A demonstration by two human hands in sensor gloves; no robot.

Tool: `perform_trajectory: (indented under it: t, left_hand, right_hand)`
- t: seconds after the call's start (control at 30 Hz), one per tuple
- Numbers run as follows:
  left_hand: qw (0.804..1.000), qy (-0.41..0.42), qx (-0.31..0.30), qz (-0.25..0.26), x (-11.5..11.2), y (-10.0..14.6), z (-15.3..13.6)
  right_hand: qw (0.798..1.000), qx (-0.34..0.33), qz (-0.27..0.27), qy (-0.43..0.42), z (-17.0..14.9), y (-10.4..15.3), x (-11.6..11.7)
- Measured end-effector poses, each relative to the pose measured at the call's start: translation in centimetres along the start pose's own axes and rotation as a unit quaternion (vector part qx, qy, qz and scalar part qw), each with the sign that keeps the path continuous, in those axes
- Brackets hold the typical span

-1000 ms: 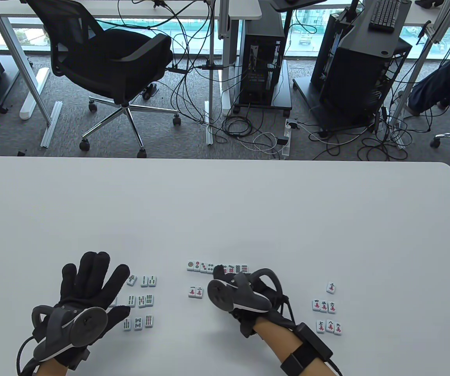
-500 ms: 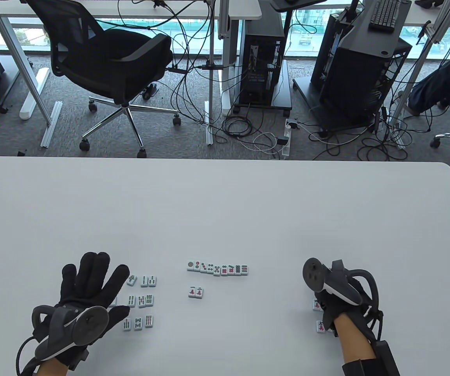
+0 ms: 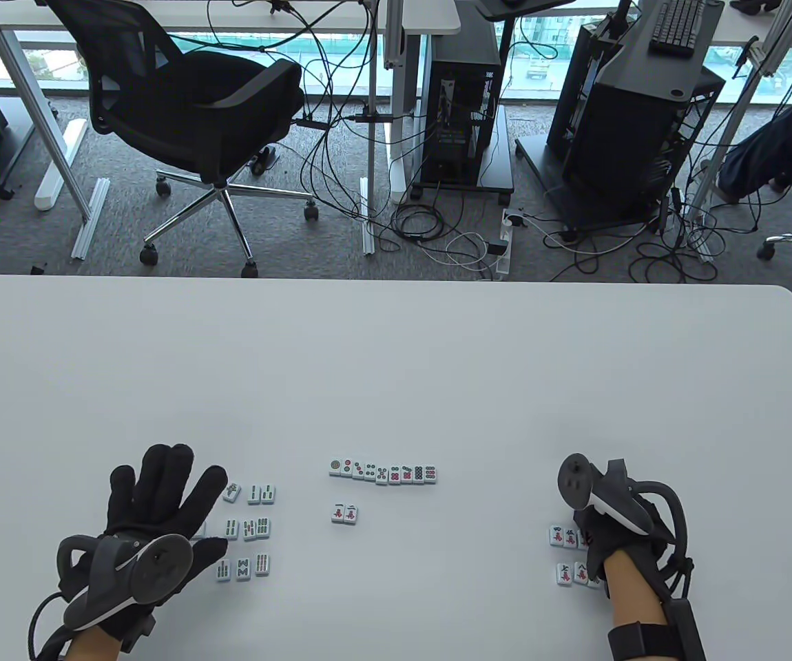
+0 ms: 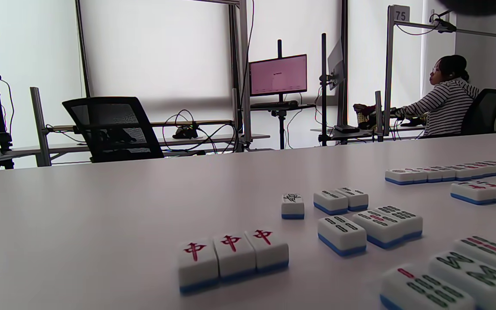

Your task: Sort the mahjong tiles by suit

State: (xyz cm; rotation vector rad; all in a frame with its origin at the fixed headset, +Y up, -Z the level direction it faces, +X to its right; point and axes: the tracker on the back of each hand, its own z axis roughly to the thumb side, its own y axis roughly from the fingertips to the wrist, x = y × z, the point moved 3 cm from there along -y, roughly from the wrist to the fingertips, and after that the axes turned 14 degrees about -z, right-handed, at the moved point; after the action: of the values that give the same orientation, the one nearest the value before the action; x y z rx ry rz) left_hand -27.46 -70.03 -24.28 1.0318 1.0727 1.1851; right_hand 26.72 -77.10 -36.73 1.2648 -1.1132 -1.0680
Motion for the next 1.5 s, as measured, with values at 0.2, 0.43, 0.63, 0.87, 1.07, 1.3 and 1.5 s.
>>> perform_trajectory:
  t: [0.2, 0.43, 0.63, 0.87, 1.07, 1.3, 1.5]
  left_hand:
    - [1.0, -0.001, 0.0, -0.002, 0.0, -0.1, 0.0]
    - [1.0, 0.005, -0.004, 0.0, 0.0, -0.1, 0.0]
    - [1.0, 0.004, -0.007, -0.001, 0.0, -0.1, 0.1]
    - [1.0, 0.014, -0.012, 0.007, 0.2, 0.0, 0.1]
    - [1.0, 0.014, -0.013, 0.012, 0.3, 0.1, 0.1]
    - [1.0, 0.012, -0.013, 0.011, 0.2, 0.1, 0.2]
    - [1.0, 0.011, -0.012, 0.009, 0.2, 0.1, 0.2]
  right_hand:
    - [1.0, -0.011, -0.001, -0.014, 1.3, -0.4, -1.0]
    - [0.975, -0.149, -0.066, -0.149, 11.8, 1.1, -5.0]
    - [0.952, -0.266, -0.07, -0.137, 23.2, 3.3, -6.3]
    - [0.951, -0.292, -0.074, -0.071, 28.0, 3.2, -5.5]
    - [0.952, -0.296, -0.043, -0.068, 29.0, 2.9, -4.7]
    - [0.951, -0.301, -0.051, -0.053, 28.8, 3.1, -4.6]
    - [0.955, -0.283, -0.014, -0.085, 24.9, 3.7, -6.6]
